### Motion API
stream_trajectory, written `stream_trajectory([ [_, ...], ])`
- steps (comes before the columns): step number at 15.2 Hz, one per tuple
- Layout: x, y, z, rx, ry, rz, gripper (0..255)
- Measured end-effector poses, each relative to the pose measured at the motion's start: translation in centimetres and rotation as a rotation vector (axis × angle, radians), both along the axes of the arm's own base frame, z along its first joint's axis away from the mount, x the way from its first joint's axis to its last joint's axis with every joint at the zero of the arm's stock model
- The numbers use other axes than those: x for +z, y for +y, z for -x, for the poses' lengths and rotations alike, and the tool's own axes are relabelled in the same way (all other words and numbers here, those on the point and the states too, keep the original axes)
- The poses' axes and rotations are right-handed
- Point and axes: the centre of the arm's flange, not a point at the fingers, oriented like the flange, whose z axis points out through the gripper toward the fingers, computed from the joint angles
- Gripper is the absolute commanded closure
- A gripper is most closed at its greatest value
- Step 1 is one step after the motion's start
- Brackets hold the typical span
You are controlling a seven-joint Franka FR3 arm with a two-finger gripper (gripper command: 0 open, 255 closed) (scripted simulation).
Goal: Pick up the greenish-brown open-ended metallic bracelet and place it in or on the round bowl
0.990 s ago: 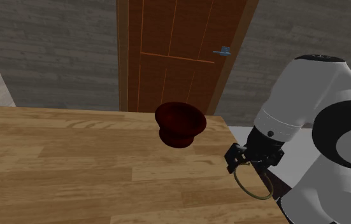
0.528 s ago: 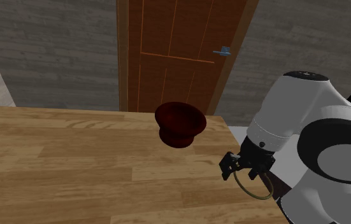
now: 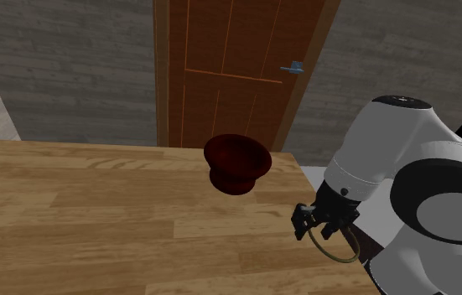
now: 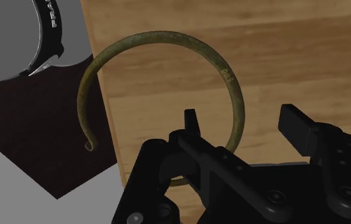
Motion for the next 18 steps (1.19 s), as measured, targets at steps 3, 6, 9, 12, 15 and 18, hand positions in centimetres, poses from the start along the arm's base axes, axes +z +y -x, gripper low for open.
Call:
stream_trajectory([
  [3,0.1,0.0,0.0,0.000,0.000,0.002,255],
  [6,0.1,0.0,0.0,0.000,-0.001,0.001,255],
  [9,0.1,0.0,0.0,0.000,-0.002,0.001,255],
  [12,1.1,0.0,0.0,-0.001,0.000,-0.001,255],
  [15,2.6,0.0,0.0,-0.001,0.001,-0.002,255],
  [18,2.7,-0.9,-0.1,0.001,0.023,-0.025,0],
])
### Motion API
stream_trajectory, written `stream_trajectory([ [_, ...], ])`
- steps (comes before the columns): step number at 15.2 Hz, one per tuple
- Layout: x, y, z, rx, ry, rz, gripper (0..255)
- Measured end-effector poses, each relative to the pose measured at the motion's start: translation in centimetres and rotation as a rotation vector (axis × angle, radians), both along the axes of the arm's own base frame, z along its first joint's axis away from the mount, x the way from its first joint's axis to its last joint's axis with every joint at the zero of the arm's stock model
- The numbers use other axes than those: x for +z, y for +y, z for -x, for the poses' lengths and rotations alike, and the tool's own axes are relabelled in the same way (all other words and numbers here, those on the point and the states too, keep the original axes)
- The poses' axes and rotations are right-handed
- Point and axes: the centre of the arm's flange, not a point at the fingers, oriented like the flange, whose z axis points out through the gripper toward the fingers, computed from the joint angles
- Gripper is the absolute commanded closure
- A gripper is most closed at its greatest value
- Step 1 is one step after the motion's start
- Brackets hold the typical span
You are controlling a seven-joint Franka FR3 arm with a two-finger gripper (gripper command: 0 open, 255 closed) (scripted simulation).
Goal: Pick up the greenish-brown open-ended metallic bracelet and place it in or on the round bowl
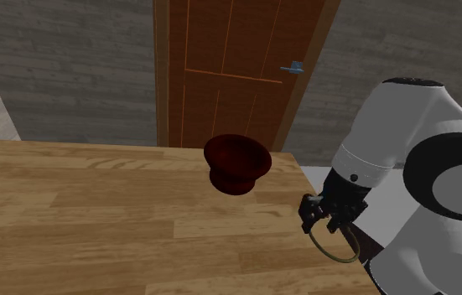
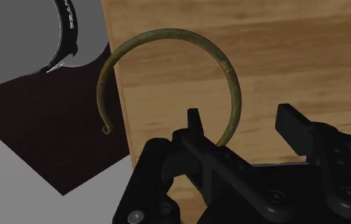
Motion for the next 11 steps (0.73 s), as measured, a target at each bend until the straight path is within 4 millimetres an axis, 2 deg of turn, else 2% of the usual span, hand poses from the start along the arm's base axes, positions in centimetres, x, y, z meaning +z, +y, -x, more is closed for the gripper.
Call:
stream_trajectory([
  [3,0.3,-4.8,-1.3,0.031,0.127,-0.124,0],
  [6,-0.6,-10.8,-2.5,0.072,0.270,-0.273,0],
  [8,-1.8,-14.4,-3.5,0.102,0.365,-0.373,0],
  [9,-2.2,-15.9,-4.1,0.113,0.405,-0.416,0],
  [11,-3.3,-17.0,-4.0,0.121,0.436,-0.450,0],
])
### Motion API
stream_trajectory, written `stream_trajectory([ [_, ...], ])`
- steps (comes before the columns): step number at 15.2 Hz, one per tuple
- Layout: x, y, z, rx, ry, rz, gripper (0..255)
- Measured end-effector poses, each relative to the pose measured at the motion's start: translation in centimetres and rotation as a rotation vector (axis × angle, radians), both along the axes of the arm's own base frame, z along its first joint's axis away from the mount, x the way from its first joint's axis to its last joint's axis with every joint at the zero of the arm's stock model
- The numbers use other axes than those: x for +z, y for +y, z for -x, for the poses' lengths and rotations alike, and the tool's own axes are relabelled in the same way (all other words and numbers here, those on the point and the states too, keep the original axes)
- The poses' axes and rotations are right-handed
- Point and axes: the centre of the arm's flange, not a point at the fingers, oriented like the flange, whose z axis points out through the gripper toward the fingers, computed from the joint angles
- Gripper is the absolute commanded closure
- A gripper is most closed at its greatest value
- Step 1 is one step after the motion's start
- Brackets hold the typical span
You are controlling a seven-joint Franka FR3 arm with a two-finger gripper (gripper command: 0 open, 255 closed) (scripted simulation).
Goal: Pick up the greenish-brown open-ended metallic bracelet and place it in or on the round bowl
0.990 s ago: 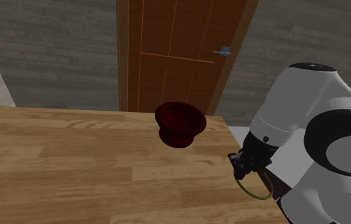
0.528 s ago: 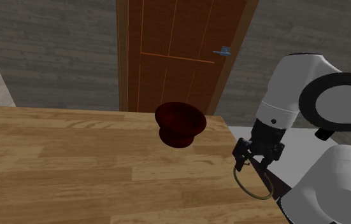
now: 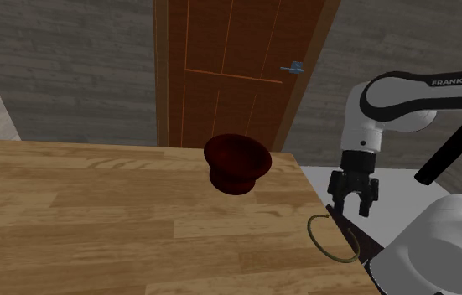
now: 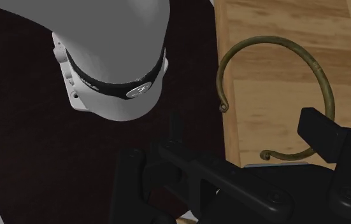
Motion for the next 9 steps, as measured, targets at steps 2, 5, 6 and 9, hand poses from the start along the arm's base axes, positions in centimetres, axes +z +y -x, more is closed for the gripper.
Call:
stream_trajectory([
  [2,-0.9,0.1,0.4,0.002,0.008,-0.009,0],
  [5,-2.2,0.6,1.2,0.003,0.010,-0.012,0],
  [6,-2.5,0.8,1.3,0.003,0.011,-0.012,0],
  [9,-2.8,1.0,1.5,0.003,0.011,-0.012,0],
])
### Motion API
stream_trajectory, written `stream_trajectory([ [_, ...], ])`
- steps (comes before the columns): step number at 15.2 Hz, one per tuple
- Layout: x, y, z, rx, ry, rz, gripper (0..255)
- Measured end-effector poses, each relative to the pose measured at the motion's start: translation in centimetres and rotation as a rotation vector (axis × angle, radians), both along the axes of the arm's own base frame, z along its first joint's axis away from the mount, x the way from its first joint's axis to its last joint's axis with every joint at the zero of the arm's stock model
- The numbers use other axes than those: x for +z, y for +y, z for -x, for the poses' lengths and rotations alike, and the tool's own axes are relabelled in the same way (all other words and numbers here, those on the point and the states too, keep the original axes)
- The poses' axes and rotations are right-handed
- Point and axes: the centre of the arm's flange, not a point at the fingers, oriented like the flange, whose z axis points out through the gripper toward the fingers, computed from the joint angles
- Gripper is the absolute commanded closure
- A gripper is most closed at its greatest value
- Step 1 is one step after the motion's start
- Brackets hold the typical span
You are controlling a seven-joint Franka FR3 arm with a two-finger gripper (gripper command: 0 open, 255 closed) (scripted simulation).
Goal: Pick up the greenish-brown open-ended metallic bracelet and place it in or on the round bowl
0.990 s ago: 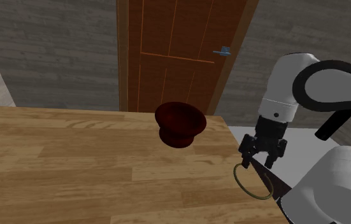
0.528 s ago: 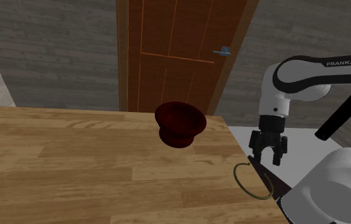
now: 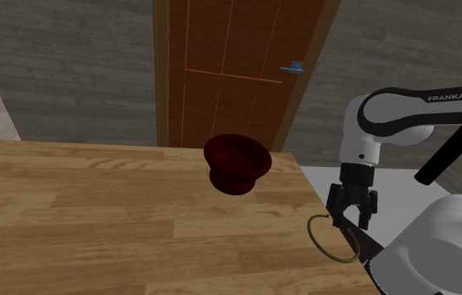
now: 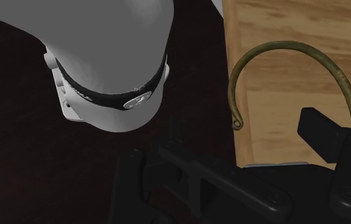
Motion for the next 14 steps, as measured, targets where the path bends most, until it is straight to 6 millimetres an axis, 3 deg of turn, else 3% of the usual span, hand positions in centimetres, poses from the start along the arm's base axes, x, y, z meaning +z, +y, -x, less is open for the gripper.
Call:
stream_trajectory([
  [3,-0.02,0.01,0.02,0.000,0.000,0.000,0],
  [4,-0.02,0.01,0.02,0.000,0.000,0.000,255],
  [14,0.30,0.17,-0.18,-0.013,-0.006,-0.021,255],
])
